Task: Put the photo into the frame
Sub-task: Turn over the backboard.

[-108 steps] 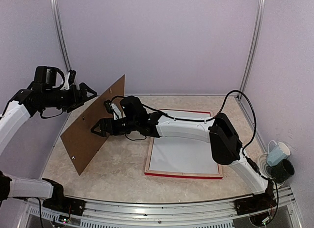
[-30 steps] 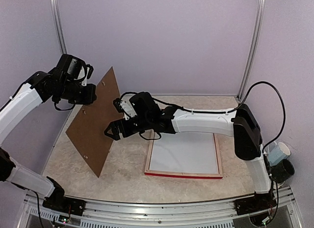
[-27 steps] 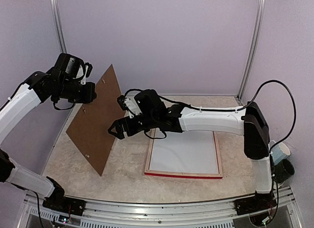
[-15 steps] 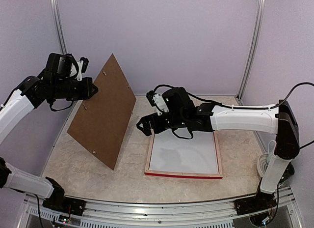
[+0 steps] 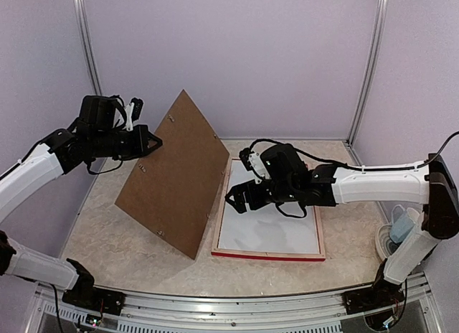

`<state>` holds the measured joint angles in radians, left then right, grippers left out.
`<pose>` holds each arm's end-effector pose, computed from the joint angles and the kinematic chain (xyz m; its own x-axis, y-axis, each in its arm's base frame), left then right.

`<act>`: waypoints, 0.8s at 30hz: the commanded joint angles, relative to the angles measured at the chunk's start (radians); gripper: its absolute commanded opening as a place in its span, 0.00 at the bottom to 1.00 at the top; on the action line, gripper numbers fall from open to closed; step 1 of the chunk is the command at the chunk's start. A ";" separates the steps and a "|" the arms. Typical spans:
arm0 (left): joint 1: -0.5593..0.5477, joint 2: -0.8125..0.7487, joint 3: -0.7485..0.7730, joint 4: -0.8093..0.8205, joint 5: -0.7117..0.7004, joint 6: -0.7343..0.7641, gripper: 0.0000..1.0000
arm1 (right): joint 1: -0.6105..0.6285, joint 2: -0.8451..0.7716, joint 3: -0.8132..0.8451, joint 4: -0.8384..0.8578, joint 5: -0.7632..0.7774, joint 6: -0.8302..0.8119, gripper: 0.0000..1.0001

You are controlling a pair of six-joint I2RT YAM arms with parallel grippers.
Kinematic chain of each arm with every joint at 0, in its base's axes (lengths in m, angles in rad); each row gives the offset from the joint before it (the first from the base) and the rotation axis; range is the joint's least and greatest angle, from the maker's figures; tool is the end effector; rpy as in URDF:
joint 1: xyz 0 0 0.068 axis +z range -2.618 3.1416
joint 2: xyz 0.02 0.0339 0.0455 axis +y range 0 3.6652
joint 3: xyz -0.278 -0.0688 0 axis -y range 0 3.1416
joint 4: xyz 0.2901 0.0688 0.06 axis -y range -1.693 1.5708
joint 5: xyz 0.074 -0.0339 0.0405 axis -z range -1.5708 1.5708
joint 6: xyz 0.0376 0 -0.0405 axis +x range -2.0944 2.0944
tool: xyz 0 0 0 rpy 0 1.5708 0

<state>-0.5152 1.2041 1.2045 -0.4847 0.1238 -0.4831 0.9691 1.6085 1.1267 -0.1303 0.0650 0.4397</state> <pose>0.2665 -0.1562 0.3813 -0.6301 -0.1730 -0.7570 0.3290 0.8236 -0.4620 0.2322 0.3338 0.2460 -0.6317 -0.1695 -0.7565 -0.5787 0.7524 0.3146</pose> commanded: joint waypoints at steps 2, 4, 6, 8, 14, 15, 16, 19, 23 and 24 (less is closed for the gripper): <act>-0.009 -0.024 -0.081 0.206 0.054 -0.073 0.00 | 0.000 -0.063 -0.064 0.025 -0.033 0.040 0.99; -0.009 -0.049 -0.124 0.245 0.055 -0.090 0.00 | 0.000 -0.067 -0.075 0.021 -0.034 0.037 0.99; -0.008 -0.075 -0.169 0.295 0.065 -0.102 0.00 | 0.000 -0.065 -0.081 0.001 -0.018 0.030 0.99; -0.008 -0.097 -0.219 0.351 0.089 -0.118 0.00 | 0.000 -0.067 -0.084 -0.029 0.009 0.028 0.99; -0.008 -0.142 -0.333 0.490 0.155 -0.159 0.00 | 0.000 -0.130 -0.140 -0.076 0.080 0.051 0.99; -0.008 -0.145 -0.345 0.519 0.168 -0.164 0.00 | 0.000 -0.144 -0.149 -0.079 0.084 0.058 0.99; -0.008 -0.149 -0.353 0.530 0.178 -0.168 0.00 | 0.000 -0.158 -0.159 -0.083 0.086 0.063 0.99; -0.006 -0.153 -0.368 0.554 0.189 -0.173 0.00 | 0.000 -0.194 -0.177 -0.113 0.107 0.077 0.99; 0.003 -0.150 -0.374 0.606 0.212 -0.213 0.00 | -0.010 -0.267 -0.197 -0.167 0.172 0.084 0.99; 0.006 -0.147 -0.371 0.614 0.220 -0.224 0.00 | -0.020 -0.285 -0.201 -0.179 0.186 0.086 0.99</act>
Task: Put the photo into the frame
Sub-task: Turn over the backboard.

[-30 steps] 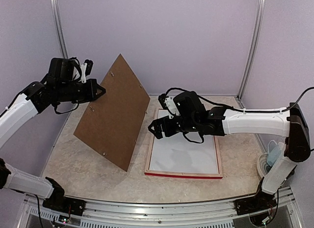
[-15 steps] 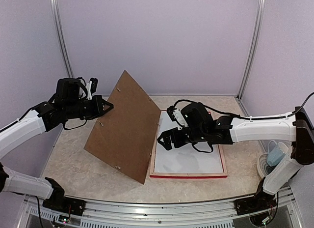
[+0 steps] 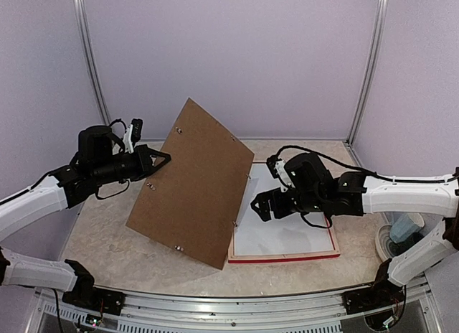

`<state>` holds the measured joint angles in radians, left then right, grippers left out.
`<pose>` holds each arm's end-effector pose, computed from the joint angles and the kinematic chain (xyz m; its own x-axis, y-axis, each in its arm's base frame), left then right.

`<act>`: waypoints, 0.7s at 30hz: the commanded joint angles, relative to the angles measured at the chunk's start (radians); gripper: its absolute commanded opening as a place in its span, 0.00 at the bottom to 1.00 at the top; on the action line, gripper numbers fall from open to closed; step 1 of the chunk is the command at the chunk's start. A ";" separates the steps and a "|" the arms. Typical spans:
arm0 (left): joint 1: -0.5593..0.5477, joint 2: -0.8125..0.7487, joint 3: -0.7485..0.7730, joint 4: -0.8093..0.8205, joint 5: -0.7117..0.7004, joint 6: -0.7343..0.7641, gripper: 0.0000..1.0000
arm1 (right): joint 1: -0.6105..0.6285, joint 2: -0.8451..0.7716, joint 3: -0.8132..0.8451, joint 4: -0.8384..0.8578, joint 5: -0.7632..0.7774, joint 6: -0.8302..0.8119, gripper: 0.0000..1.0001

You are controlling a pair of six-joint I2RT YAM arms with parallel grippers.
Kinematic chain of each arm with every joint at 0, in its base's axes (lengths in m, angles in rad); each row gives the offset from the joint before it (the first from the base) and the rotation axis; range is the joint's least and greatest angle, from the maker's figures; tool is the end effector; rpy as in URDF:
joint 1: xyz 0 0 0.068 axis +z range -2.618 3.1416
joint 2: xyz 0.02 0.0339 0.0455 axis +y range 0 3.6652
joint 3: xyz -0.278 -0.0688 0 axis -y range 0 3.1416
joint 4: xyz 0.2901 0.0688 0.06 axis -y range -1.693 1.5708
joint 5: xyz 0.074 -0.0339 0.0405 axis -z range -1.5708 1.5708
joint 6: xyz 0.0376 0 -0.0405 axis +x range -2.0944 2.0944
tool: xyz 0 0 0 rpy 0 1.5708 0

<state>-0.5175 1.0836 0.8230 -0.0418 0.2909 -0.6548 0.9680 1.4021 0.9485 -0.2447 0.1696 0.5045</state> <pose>0.2473 -0.1532 0.3096 -0.6388 -0.3077 -0.7052 0.4070 0.6426 -0.6491 0.2011 0.2810 0.2430 -0.6761 -0.1420 -0.7230 -0.4704 0.8384 0.2752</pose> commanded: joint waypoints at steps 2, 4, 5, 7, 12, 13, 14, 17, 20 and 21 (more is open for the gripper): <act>0.010 -0.025 0.020 0.181 0.055 -0.070 0.00 | -0.055 -0.114 -0.030 -0.087 0.108 0.030 0.99; 0.015 -0.030 0.027 0.183 0.054 -0.081 0.00 | -0.107 -0.151 -0.049 -0.089 0.113 0.032 0.99; 0.016 -0.033 0.030 0.186 0.053 -0.087 0.00 | -0.139 -0.168 -0.065 -0.082 0.106 0.031 0.99; 0.026 -0.044 0.035 0.189 0.049 -0.107 0.00 | -0.216 -0.195 -0.095 -0.064 0.074 0.026 0.99; 0.052 -0.060 0.022 0.260 0.057 -0.185 0.00 | -0.405 -0.207 -0.130 -0.037 -0.028 -0.025 0.99; 0.055 -0.059 0.005 0.301 0.067 -0.206 0.00 | -0.433 -0.202 -0.133 -0.027 -0.042 -0.034 0.99; 0.058 -0.058 -0.015 0.361 0.079 -0.235 0.00 | -0.459 -0.195 -0.137 -0.016 -0.057 -0.040 0.99; 0.066 -0.060 -0.098 0.539 0.113 -0.335 0.00 | -0.538 -0.156 -0.151 0.031 -0.104 -0.052 0.99; 0.079 -0.072 -0.200 0.718 0.131 -0.435 0.00 | -0.605 -0.090 -0.164 0.079 -0.147 -0.058 0.97; 0.084 -0.073 -0.233 0.753 0.139 -0.458 0.00 | -0.623 -0.066 -0.167 0.092 -0.165 -0.061 0.97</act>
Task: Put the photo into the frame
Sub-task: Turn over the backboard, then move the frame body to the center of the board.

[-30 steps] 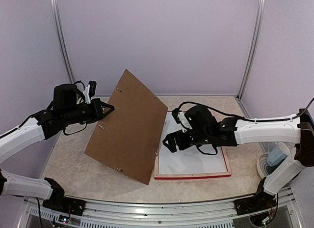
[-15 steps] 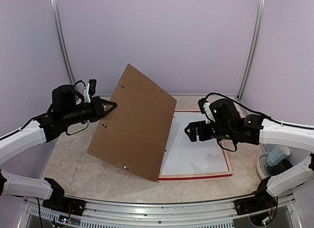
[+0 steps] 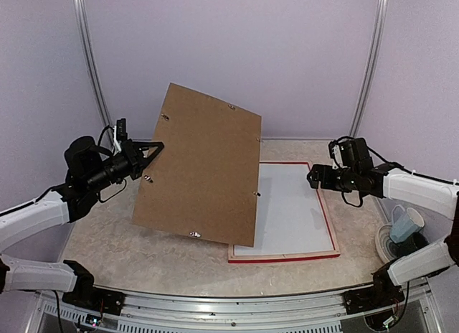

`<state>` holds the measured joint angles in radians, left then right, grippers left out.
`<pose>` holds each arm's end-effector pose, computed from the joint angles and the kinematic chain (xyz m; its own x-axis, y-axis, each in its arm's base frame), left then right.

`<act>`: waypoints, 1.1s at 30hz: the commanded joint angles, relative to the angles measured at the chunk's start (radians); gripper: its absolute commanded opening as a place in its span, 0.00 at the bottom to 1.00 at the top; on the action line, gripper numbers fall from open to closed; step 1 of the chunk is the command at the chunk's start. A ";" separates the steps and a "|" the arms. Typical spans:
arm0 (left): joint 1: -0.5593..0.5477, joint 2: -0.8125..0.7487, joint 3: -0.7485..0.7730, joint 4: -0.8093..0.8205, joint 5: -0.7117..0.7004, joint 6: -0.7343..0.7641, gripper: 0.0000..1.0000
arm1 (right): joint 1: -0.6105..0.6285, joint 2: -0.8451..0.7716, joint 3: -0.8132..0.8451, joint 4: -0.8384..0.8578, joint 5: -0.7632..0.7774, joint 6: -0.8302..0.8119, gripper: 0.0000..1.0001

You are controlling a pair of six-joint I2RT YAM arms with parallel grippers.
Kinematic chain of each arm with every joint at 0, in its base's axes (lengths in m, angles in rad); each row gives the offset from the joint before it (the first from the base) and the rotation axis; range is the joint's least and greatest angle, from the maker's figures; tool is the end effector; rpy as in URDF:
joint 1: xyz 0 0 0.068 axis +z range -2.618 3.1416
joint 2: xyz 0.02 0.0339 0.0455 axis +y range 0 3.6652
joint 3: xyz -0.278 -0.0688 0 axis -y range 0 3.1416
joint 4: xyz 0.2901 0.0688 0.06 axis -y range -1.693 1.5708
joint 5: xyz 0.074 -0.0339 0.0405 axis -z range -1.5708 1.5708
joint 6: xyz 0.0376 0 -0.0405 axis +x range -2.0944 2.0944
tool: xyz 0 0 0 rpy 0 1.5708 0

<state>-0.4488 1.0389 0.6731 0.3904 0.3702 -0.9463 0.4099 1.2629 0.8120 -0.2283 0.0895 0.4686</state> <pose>0.2467 -0.1339 0.3080 -0.5796 -0.5603 -0.5917 0.4450 0.3907 -0.8058 0.2854 0.1203 0.2360 -0.6645 0.2017 -0.7196 -0.0370 0.9528 0.3013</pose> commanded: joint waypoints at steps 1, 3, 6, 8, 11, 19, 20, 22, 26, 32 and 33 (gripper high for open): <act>0.017 -0.028 -0.099 0.340 0.064 -0.185 0.00 | -0.082 0.103 -0.033 0.088 -0.114 -0.026 0.96; 0.016 -0.036 -0.130 0.356 0.060 -0.200 0.00 | -0.110 0.143 -0.035 0.114 -0.160 -0.031 0.96; 0.014 -0.061 -0.234 0.458 0.012 -0.275 0.00 | -0.150 0.178 -0.060 0.163 -0.222 -0.027 0.96; 0.018 -0.076 -0.305 0.554 -0.012 -0.326 0.00 | -0.182 0.188 -0.083 0.203 -0.279 -0.024 0.95; 0.000 -0.078 -0.359 0.603 -0.039 -0.353 0.00 | -0.228 0.205 -0.095 0.223 -0.326 -0.028 0.95; -0.078 -0.100 -0.486 0.647 -0.205 -0.378 0.00 | -0.255 0.273 -0.102 0.302 -0.437 -0.037 0.94; -0.082 -0.081 -0.495 0.667 -0.206 -0.383 0.00 | -0.255 0.281 -0.103 0.307 -0.437 -0.038 0.94; -0.087 -0.052 -0.512 0.703 -0.212 -0.392 0.00 | -0.255 0.299 -0.104 0.319 -0.442 -0.042 0.94; -0.089 0.008 -0.544 0.786 -0.217 -0.405 0.00 | -0.255 0.336 -0.100 0.347 -0.468 -0.054 0.90; -0.093 0.097 -0.571 0.895 -0.206 -0.421 0.00 | -0.255 0.387 -0.112 0.402 -0.553 -0.060 0.78; -0.093 0.110 -0.574 0.908 -0.207 -0.424 0.00 | -0.255 0.393 -0.117 0.410 -0.561 -0.060 0.75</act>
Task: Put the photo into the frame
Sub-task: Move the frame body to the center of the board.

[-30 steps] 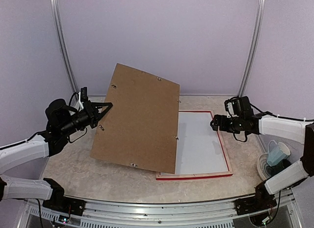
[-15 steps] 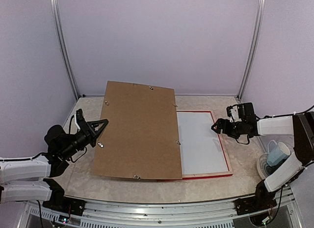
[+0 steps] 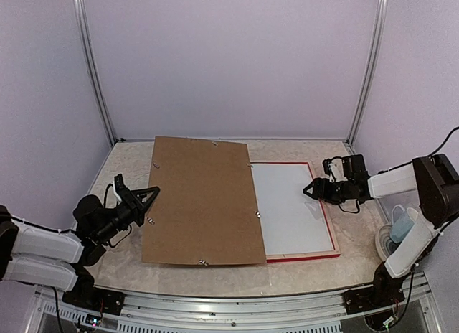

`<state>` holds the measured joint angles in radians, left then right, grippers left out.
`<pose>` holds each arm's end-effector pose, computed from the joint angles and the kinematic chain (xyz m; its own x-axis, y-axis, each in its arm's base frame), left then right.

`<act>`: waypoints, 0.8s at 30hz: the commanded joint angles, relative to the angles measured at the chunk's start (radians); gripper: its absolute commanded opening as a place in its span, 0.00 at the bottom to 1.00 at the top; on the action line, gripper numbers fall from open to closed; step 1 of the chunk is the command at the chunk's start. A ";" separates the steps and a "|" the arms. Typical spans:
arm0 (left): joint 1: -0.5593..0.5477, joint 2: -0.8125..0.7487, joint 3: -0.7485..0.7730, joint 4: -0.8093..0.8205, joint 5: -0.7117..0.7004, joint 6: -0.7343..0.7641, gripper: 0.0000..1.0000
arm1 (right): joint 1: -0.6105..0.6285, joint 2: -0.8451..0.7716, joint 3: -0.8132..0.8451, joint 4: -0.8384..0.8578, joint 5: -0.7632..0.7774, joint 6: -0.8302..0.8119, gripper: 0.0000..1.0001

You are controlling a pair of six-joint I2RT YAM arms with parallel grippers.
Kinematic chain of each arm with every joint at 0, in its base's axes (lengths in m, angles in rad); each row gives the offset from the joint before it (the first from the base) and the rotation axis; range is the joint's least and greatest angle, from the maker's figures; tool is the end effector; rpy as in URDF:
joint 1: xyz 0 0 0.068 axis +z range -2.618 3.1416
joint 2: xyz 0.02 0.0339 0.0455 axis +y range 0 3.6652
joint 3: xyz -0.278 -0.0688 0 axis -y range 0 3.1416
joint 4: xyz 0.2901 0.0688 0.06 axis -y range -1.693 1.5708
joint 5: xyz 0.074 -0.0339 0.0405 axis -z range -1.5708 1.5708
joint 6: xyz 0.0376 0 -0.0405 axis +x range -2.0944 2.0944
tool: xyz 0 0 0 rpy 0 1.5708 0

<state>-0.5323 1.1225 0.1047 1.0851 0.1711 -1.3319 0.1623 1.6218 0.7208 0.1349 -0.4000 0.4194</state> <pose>0.1809 -0.1140 0.1562 -0.6144 -0.7493 -0.2472 0.2093 0.1474 -0.9667 0.3328 0.0693 0.1256 -0.7983 0.2493 -0.5482 -0.1102 0.8344 0.5400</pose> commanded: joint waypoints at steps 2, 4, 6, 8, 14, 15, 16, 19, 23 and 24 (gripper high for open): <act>-0.009 0.053 -0.013 0.236 -0.012 -0.043 0.00 | -0.007 0.043 -0.037 0.058 -0.079 -0.010 0.73; -0.012 0.077 -0.020 0.268 -0.018 -0.048 0.00 | -0.007 0.052 -0.045 0.070 -0.086 -0.009 0.70; -0.015 0.110 -0.025 0.308 -0.022 -0.057 0.00 | -0.006 0.062 -0.047 0.068 -0.092 -0.009 0.68; -0.015 0.143 -0.026 0.363 -0.014 -0.067 0.00 | -0.004 0.056 -0.047 0.068 -0.099 -0.012 0.68; -0.022 0.248 -0.028 0.475 0.012 -0.088 0.00 | -0.003 -0.048 -0.053 0.050 -0.025 -0.023 0.73; -0.024 0.257 -0.030 0.491 0.013 -0.089 0.00 | -0.003 -0.067 -0.051 0.036 0.009 -0.024 0.73; -0.024 0.271 -0.032 0.503 0.013 -0.090 0.00 | -0.002 -0.080 -0.050 0.023 0.048 -0.025 0.74; -0.026 0.287 -0.034 0.512 0.010 -0.089 0.00 | -0.004 -0.109 -0.049 -0.012 0.157 -0.026 0.76; -0.026 0.278 -0.030 0.497 0.010 -0.084 0.00 | -0.006 -0.089 -0.047 -0.036 0.254 -0.021 0.76; -0.026 0.274 -0.030 0.491 0.010 -0.081 0.00 | -0.006 -0.073 -0.043 -0.039 0.262 -0.021 0.76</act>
<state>-0.5518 1.4136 0.0685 1.4490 0.1757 -1.3994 0.1623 1.5257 0.6743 0.1505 -0.2657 0.4053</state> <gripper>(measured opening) 0.026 0.764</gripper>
